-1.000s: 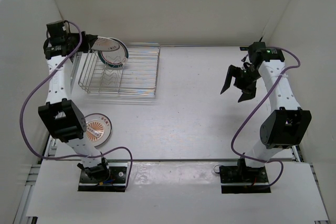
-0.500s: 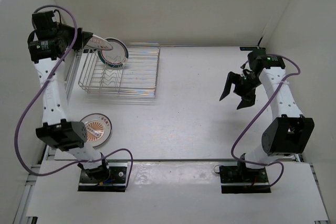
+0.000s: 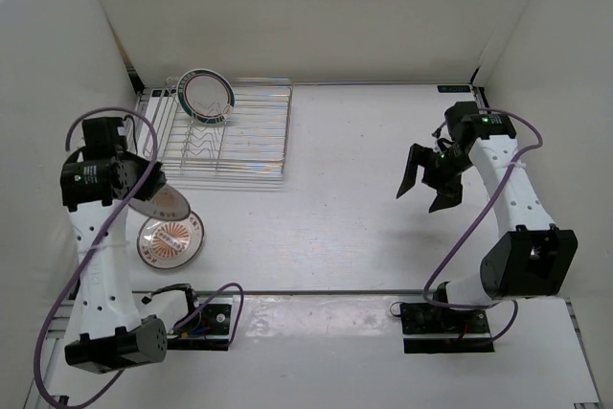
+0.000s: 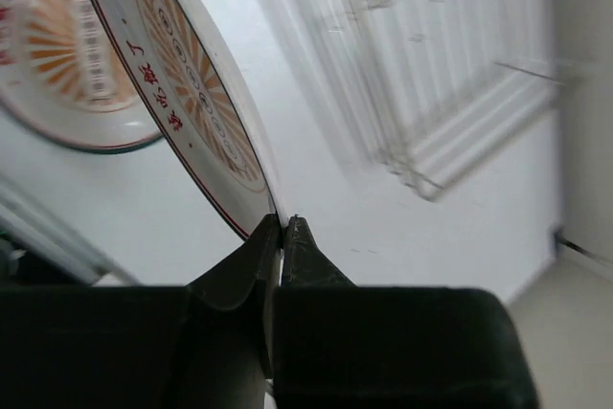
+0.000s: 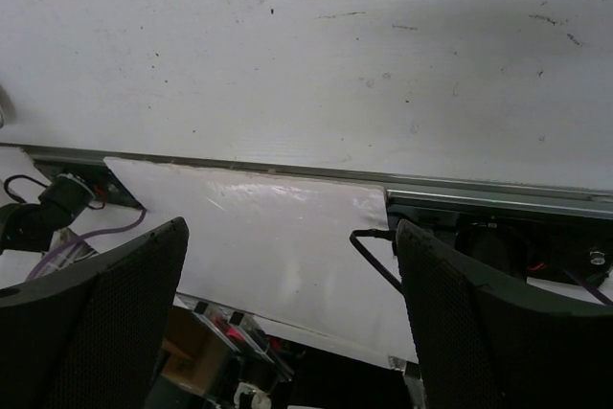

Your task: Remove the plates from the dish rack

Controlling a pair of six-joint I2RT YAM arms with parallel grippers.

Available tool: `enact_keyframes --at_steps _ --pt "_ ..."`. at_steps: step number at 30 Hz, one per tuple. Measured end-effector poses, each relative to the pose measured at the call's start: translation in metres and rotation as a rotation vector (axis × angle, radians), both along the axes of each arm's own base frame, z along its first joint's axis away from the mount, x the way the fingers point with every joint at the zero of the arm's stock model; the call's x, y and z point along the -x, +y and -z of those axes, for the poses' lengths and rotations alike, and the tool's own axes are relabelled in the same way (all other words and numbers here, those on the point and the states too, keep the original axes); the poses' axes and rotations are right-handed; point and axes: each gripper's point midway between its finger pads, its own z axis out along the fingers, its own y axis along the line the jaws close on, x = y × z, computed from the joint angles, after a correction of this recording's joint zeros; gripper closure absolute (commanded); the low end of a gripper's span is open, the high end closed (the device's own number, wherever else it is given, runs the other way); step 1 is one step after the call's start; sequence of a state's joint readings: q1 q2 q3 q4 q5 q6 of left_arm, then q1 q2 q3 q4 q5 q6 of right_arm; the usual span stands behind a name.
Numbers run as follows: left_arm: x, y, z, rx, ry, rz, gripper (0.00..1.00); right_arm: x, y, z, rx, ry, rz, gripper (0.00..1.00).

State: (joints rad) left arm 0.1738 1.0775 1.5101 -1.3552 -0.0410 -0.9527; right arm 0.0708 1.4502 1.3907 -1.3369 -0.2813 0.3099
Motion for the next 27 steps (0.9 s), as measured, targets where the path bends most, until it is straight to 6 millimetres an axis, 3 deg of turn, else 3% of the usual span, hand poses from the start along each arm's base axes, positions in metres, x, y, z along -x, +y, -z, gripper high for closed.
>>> enact_keyframes --at_steps 5,9,12,25,27 --pt "0.02 0.014 0.076 -0.043 0.248 -0.037 1.0 0.005 0.007 -0.002 0.016 -0.018 -0.043 0.1" --pt "0.037 0.014 0.116 -0.038 0.389 -0.046 1.0 0.007 0.011 -0.002 0.019 -0.018 -0.068 0.1" --pt "0.041 0.016 0.125 -0.041 0.431 -0.068 1.0 0.006 0.014 -0.001 0.028 -0.017 -0.084 0.1" --pt "0.02 0.023 0.161 -0.031 0.606 -0.102 1.0 -0.007 0.011 -0.004 0.09 -0.052 -0.104 0.1" --pt "0.017 0.024 0.163 -0.027 0.624 -0.105 0.96 -0.01 0.01 -0.006 0.1 -0.064 -0.102 0.1"
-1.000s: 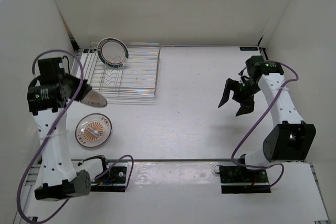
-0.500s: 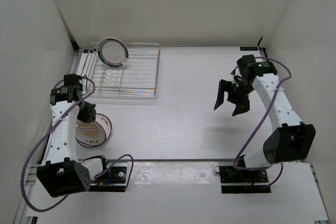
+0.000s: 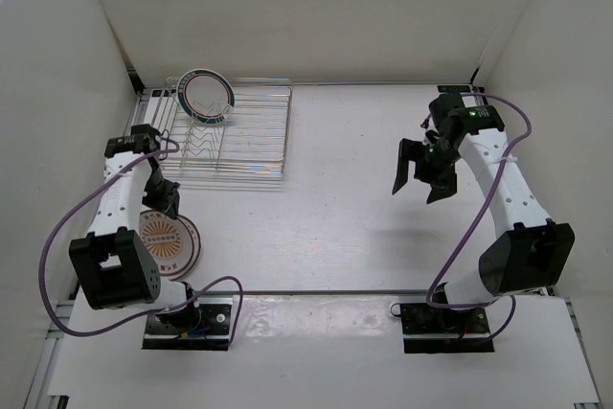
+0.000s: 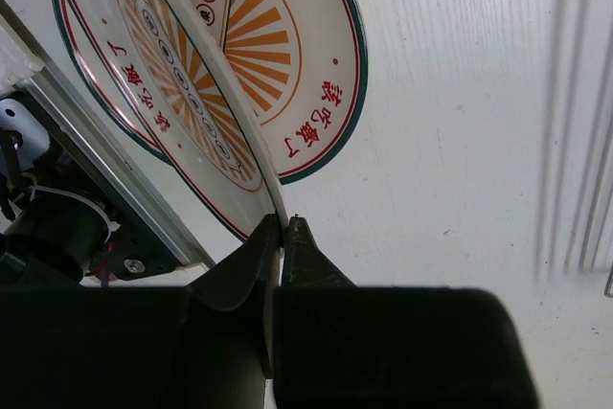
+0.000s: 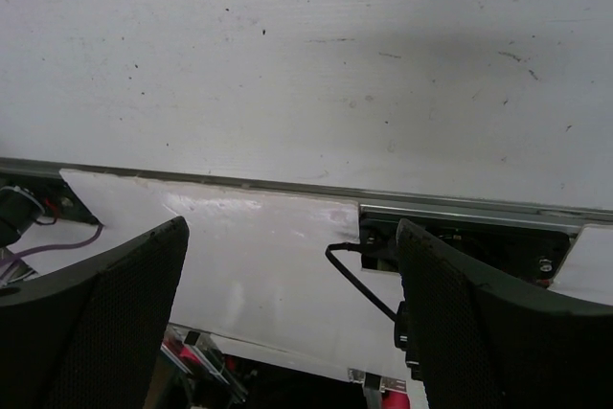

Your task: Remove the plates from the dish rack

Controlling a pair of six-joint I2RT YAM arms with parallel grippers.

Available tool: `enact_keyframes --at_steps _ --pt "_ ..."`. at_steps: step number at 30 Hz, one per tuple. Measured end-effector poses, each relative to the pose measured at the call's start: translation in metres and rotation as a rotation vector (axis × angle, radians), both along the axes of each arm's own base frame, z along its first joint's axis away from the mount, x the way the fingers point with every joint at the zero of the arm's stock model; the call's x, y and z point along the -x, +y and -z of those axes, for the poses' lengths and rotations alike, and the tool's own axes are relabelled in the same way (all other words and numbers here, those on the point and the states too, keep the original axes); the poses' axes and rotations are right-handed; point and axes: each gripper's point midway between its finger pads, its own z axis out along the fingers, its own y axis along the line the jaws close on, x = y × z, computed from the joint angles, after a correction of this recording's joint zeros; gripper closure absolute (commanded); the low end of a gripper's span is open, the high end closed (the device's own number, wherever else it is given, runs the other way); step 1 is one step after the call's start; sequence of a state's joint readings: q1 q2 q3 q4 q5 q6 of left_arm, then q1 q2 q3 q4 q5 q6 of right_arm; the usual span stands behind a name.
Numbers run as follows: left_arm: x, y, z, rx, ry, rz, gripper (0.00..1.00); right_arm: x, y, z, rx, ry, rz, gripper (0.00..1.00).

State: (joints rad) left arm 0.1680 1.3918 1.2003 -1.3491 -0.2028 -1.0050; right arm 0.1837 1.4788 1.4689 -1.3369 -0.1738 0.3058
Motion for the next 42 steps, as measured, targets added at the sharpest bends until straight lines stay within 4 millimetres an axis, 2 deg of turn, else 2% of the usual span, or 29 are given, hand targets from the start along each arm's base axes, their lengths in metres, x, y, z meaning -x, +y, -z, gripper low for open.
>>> enact_keyframes --at_steps 7,10,11,14,15,18,20,21,27,32,37,40,41,42 --pt "-0.016 0.001 0.002 0.009 0.017 -0.02 0.88 -0.008 -0.004 -0.007 0.024 -0.041 0.005 0.1" --pt "-0.021 0.001 0.002 0.014 0.019 -0.025 0.76 -0.008 -0.005 -0.007 0.031 -0.04 0.006 0.1" --pt "-0.022 0.001 0.002 0.016 0.02 -0.027 0.76 -0.008 -0.005 -0.006 0.032 -0.04 0.007 0.1" --pt "-0.025 -0.001 0.004 0.026 0.022 -0.033 0.63 -0.009 -0.005 -0.006 0.033 -0.04 0.007 0.1" --pt "-0.025 -0.001 0.005 0.029 0.023 -0.036 0.55 -0.009 -0.005 -0.006 0.033 -0.04 0.007 0.1" --pt "-0.025 -0.002 0.005 0.035 0.023 -0.043 0.43 -0.009 -0.005 -0.007 0.033 -0.041 0.006 0.1" --pt "-0.025 -0.003 0.005 0.037 0.022 -0.046 0.39 -0.009 -0.005 -0.006 0.034 -0.04 0.006 0.1" --pt "-0.025 -0.003 0.005 0.038 0.022 -0.048 0.33 -0.009 -0.005 -0.006 0.034 -0.04 0.006 0.1" --pt "-0.027 -0.006 0.003 0.049 0.015 -0.048 0.3 -0.009 -0.005 -0.006 0.033 -0.04 0.005 0.1" --pt "-0.043 -0.009 -0.014 0.039 -0.048 -0.012 0.3 -0.009 -0.004 -0.006 0.029 -0.038 0.004 0.1" --pt "-0.062 -0.014 -0.046 0.018 -0.161 0.089 0.3 -0.01 -0.003 -0.005 0.027 -0.03 0.003 0.1" --pt "-0.074 -0.023 -0.066 0.048 -0.276 0.128 0.25 -0.01 -0.003 -0.004 0.027 -0.025 0.003 0.1" --pt "-0.083 -0.027 -0.074 0.068 -0.338 0.135 0.19 -0.01 -0.003 -0.003 0.026 -0.023 0.003 0.1" --pt "-0.097 -0.029 -0.082 0.082 -0.412 0.136 0.17 -0.01 -0.003 -0.003 0.027 -0.022 0.003 0.1"
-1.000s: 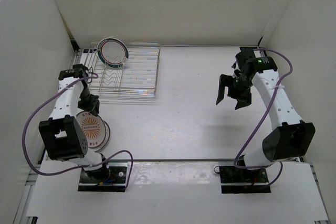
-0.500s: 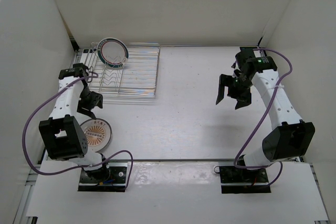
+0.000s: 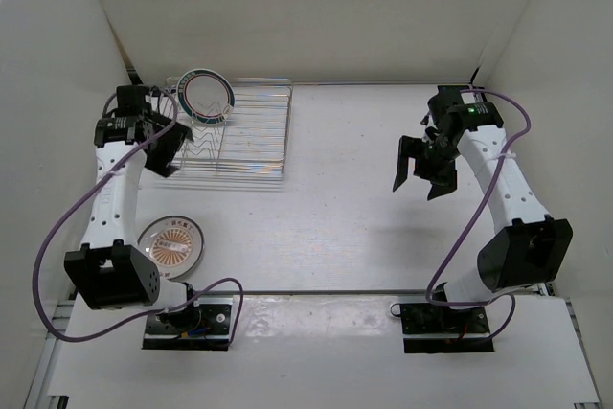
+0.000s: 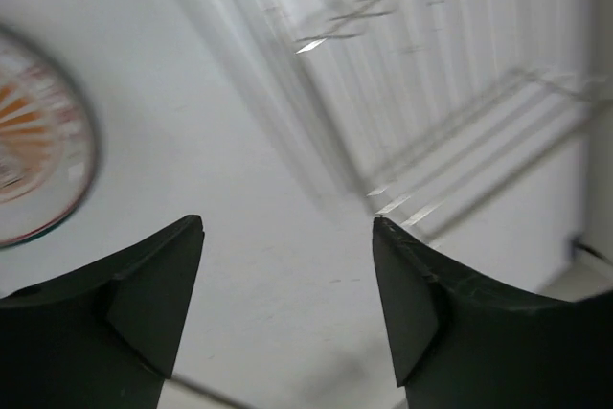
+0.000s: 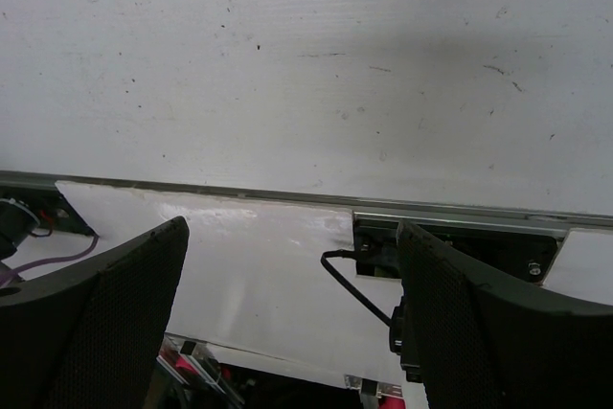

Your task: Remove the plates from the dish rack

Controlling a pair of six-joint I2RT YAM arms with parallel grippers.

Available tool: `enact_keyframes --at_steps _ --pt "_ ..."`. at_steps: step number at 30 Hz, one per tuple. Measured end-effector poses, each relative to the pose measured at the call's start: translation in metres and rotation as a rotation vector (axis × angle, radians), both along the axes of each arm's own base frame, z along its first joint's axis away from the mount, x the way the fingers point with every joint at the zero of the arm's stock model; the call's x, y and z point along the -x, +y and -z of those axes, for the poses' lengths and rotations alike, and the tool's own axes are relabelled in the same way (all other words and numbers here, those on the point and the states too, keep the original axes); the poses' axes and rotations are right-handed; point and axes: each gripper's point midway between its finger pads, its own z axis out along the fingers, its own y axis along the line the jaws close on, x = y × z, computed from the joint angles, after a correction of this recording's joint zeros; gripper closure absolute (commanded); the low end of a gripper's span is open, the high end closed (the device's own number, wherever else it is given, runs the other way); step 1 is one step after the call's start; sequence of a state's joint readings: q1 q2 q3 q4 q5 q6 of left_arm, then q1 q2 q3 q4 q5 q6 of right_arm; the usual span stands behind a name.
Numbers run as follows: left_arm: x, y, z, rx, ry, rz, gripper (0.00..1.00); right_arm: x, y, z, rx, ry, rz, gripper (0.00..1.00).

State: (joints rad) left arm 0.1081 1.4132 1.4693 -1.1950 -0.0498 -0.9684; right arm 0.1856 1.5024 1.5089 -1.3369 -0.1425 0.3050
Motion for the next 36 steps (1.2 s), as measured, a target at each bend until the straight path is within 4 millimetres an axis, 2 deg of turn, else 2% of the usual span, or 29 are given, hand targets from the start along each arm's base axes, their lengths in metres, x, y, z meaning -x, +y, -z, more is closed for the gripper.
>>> enact_keyframes --at_steps 3,7,9,12,13,15,17,21,24,26,30,36 --pt "-0.051 -0.011 -0.03 0.083 -0.237 -0.001 0.12 0.0 -0.001 0.001 0.005 0.002 0.001 0.1" --pt "-0.117 -0.021 -0.055 0.188 -0.385 0.003 0.11 -0.004 -0.003 -0.001 0.021 -0.009 0.006 0.1" --pt "-0.161 -0.022 -0.062 0.221 -0.429 0.006 0.08 -0.009 -0.005 -0.005 0.03 -0.032 0.01 0.1" --pt "-0.217 -0.022 -0.063 0.279 -0.465 -0.011 0.04 -0.014 -0.007 -0.011 0.039 -0.056 0.016 0.1" --pt "-0.234 -0.022 -0.061 0.296 -0.474 -0.02 0.01 -0.016 -0.008 -0.013 0.041 -0.066 0.021 0.1" --pt "-0.256 -0.02 -0.052 0.324 -0.477 -0.048 0.01 -0.019 -0.009 -0.017 0.045 -0.082 0.028 0.1" --pt "-0.271 -0.017 -0.034 0.344 -0.455 -0.088 0.01 -0.021 -0.01 -0.018 0.047 -0.089 0.034 0.1" --pt "-0.286 -0.008 0.01 0.363 -0.386 -0.179 0.01 -0.022 -0.013 -0.02 0.058 -0.094 0.049 0.1" --pt "-0.294 0.0 0.034 0.356 -0.36 -0.235 0.01 -0.027 -0.014 -0.026 0.056 -0.118 0.06 0.1" --pt "-0.302 0.006 0.043 0.349 -0.362 -0.27 0.01 -0.03 -0.014 -0.031 0.054 -0.135 0.064 0.1" --pt "-0.327 0.018 0.043 0.336 -0.427 -0.316 0.01 -0.031 -0.015 -0.032 0.057 -0.142 0.068 0.1" --pt "-0.344 0.025 0.029 0.323 -0.52 -0.356 0.01 -0.031 -0.015 -0.033 0.056 -0.146 0.068 0.1"
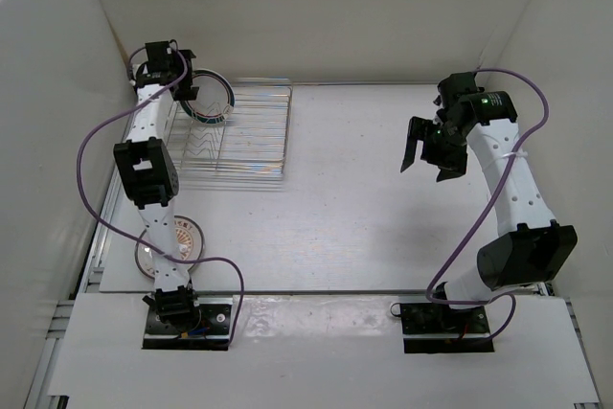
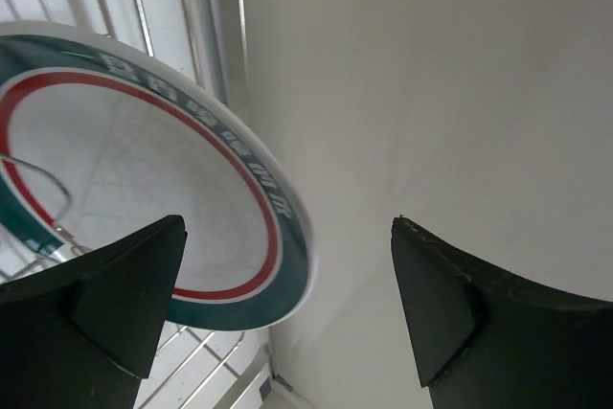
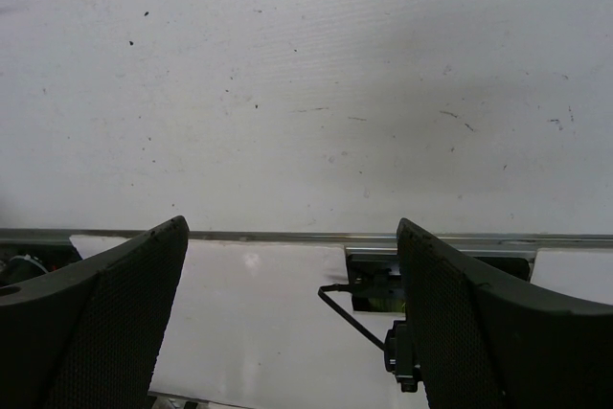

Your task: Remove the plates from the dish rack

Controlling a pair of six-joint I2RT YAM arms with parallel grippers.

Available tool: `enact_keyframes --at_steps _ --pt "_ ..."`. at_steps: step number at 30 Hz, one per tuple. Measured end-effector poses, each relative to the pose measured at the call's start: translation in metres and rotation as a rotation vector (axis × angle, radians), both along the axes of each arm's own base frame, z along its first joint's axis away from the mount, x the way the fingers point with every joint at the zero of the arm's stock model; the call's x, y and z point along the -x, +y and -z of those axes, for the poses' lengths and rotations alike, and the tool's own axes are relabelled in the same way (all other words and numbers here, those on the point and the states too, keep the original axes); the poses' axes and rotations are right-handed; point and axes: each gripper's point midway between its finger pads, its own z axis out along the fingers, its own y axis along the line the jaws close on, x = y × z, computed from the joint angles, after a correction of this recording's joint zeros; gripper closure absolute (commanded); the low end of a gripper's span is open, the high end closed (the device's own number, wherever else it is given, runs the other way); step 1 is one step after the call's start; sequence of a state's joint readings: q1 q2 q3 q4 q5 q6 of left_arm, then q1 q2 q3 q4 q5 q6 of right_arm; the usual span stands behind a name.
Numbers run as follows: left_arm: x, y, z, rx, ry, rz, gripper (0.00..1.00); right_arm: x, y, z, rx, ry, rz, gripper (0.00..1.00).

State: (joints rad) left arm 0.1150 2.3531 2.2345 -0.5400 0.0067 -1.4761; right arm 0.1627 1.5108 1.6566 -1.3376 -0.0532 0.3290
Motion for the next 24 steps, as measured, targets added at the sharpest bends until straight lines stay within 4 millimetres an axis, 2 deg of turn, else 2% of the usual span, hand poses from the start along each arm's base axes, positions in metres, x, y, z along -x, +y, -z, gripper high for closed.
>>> enact_keyframes --at_steps 4,9,12,15,19,22,24 --pt "-0.009 -0.002 -0.004 0.002 -0.035 -0.014 0.01 0.0 0.0 0.0 -0.001 0.0 0.0 0.1" --pt "-0.013 -0.004 0.011 0.015 -0.022 -0.018 0.01 -0.001 -0.001 0.001 -0.001 0.005 0.005 0.1" --pt "-0.011 -0.005 0.022 0.019 0.0 -0.017 0.05 -0.002 -0.002 0.002 0.0 0.009 0.01 0.1" --pt "-0.011 -0.007 0.028 0.025 0.012 -0.01 0.14 -0.002 -0.003 0.003 0.001 0.013 0.012 0.1" --pt "-0.009 -0.011 0.032 0.041 0.015 0.012 0.38 -0.002 -0.005 0.004 0.001 0.014 0.018 0.1" --pt "-0.008 -0.011 0.016 0.032 -0.01 0.022 0.47 -0.003 -0.006 0.004 0.001 0.016 0.022 0.1" --pt "-0.008 -0.013 0.017 0.034 -0.018 0.029 0.49 -0.003 -0.007 0.004 0.001 0.017 0.025 0.1"
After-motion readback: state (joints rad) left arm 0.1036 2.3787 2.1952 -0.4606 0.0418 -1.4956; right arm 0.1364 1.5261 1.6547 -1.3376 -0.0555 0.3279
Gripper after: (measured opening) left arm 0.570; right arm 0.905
